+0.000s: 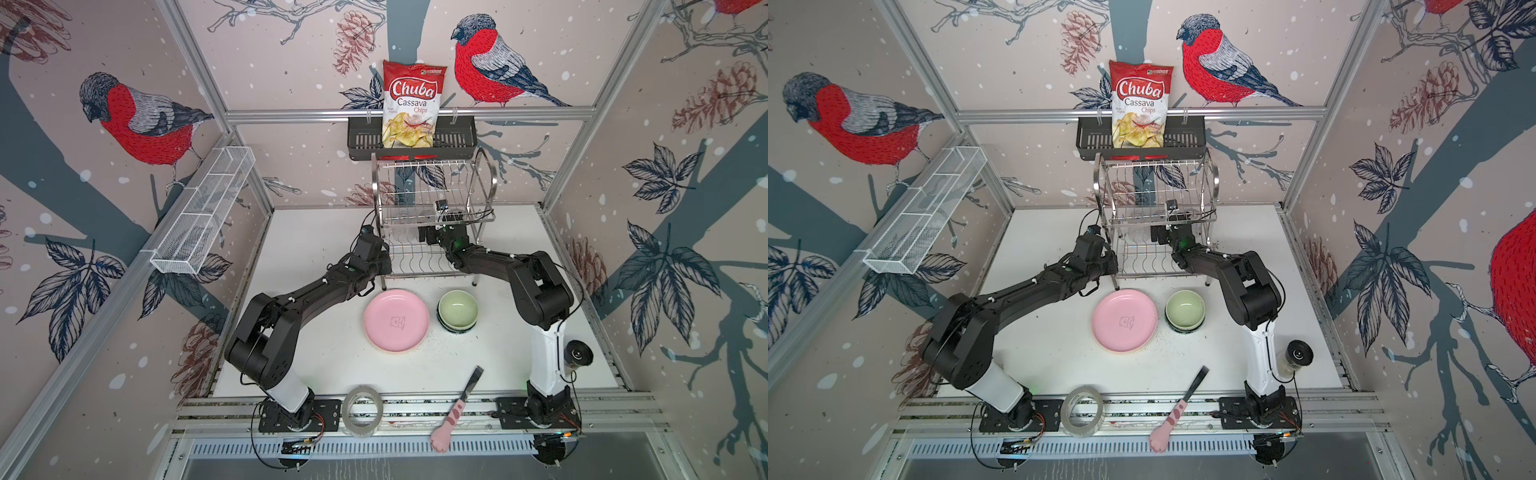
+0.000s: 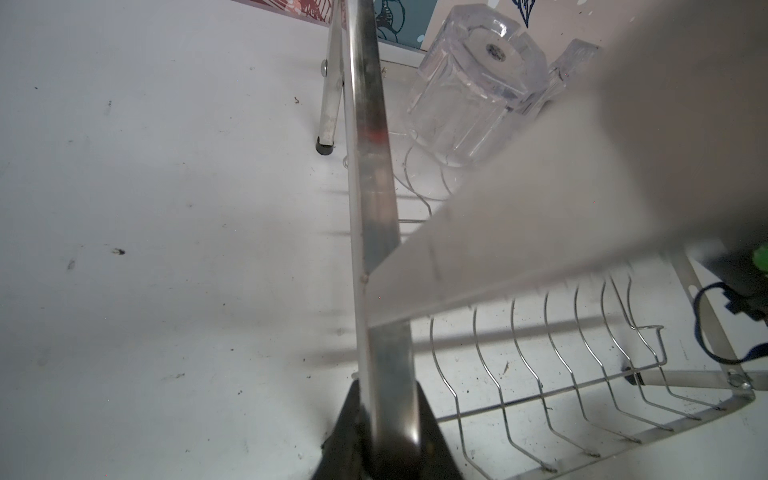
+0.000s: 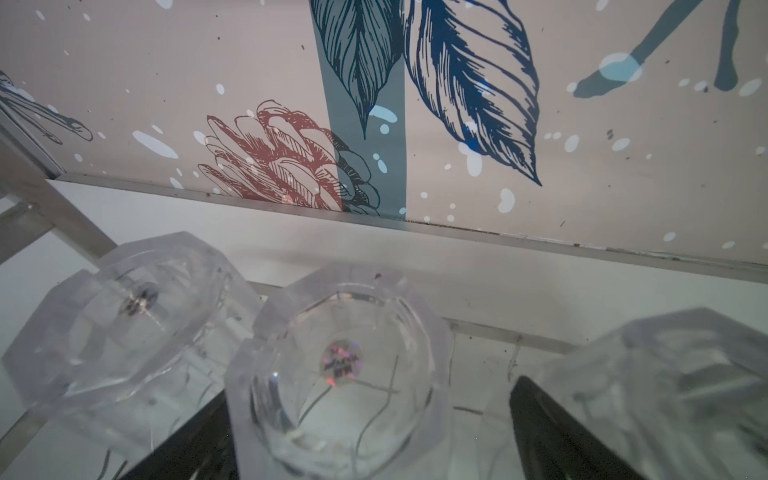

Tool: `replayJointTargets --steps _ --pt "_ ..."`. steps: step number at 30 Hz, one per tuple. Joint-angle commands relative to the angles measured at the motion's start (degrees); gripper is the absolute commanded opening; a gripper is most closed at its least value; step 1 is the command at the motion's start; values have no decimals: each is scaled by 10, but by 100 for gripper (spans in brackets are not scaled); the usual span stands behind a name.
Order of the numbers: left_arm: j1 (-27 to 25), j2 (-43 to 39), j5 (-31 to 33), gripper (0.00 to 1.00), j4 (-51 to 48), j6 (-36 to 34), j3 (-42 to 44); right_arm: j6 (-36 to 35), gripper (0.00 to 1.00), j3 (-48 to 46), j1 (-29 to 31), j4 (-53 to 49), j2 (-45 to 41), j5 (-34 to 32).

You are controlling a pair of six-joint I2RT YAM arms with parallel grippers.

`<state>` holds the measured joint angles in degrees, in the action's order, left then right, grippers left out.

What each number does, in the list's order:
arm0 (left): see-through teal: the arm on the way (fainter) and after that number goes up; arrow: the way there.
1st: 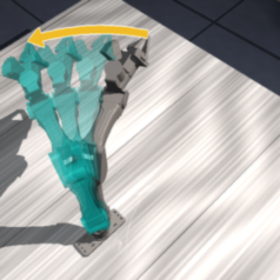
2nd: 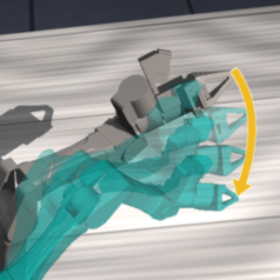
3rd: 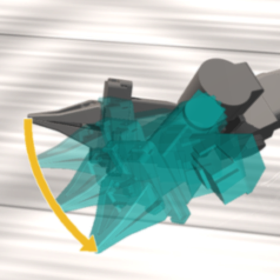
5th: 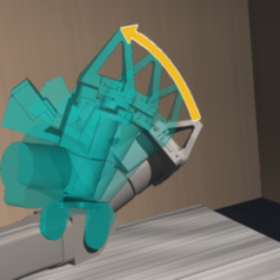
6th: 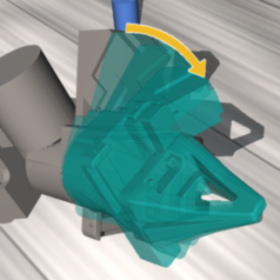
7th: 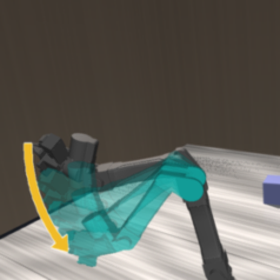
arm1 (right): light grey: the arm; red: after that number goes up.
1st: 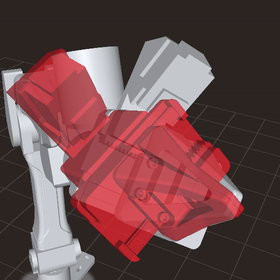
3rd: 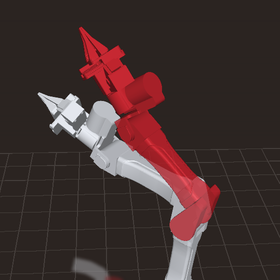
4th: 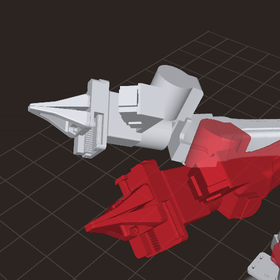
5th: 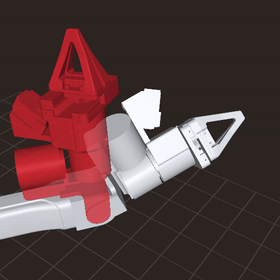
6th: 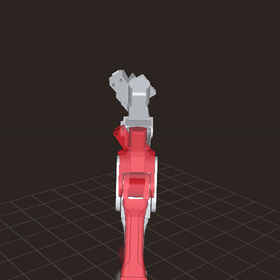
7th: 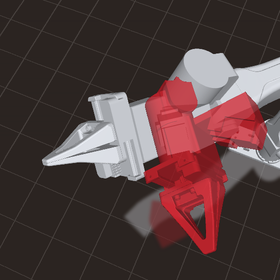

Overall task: Unload the mixed dishes from the dish rack
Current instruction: 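Grasp a clear cup in the rack with right gripper while left gripper waits, then lift the clear cup out of the rack with the right gripper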

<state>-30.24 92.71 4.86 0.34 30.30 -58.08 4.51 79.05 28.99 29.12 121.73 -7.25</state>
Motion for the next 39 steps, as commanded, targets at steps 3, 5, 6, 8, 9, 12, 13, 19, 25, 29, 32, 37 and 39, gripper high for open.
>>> replayJointTargets --steps 3,5,6,8,9,12,13,19,25,29,32,37,39 --pt "-4 -6 -2 7 -57 3 23 -17 98 46 -2 18 40 -28" --pt "-4 -8 0 7 -58 3 26 -21 96 63 -2 14 52 -26" --pt "-4 -8 -1 7 -58 2 26 -22 95 74 -2 6 58 -25" --pt "-4 -8 -1 7 -58 2 25 -22 91 89 -3 -3 66 -20" --pt "-4 -8 -3 7 -58 0 24 -22 89 94 -3 -6 69 -15" --pt "-4 -9 -1 7 -60 -2 19 -22 83 102 -3 -15 74 -8" --pt "-4 -9 -2 7 -60 -2 18 -20 80 102 -3 -18 73 -6" --pt "-5 -6 -6 7 -60 -3 12 -8 66 84 -3 -38 63 18" --pt "-5 3 -4 7 -62 2 -8 2 61 28 -1 -22 25 38" --pt "-5 13 3 7 -70 9 -17 14 56 -10 1 -13 -10 68" --pt "-5 24 4 7 -75 13 -26 34 51 -34 2 -10 -31 100" --pt "-5 34 6 7 -77 19 -36 75 46 -70 7 0 -63 144" --pt "-5 37 7 7 -79 20 -38 93 45 -82 10 5 -75 157"
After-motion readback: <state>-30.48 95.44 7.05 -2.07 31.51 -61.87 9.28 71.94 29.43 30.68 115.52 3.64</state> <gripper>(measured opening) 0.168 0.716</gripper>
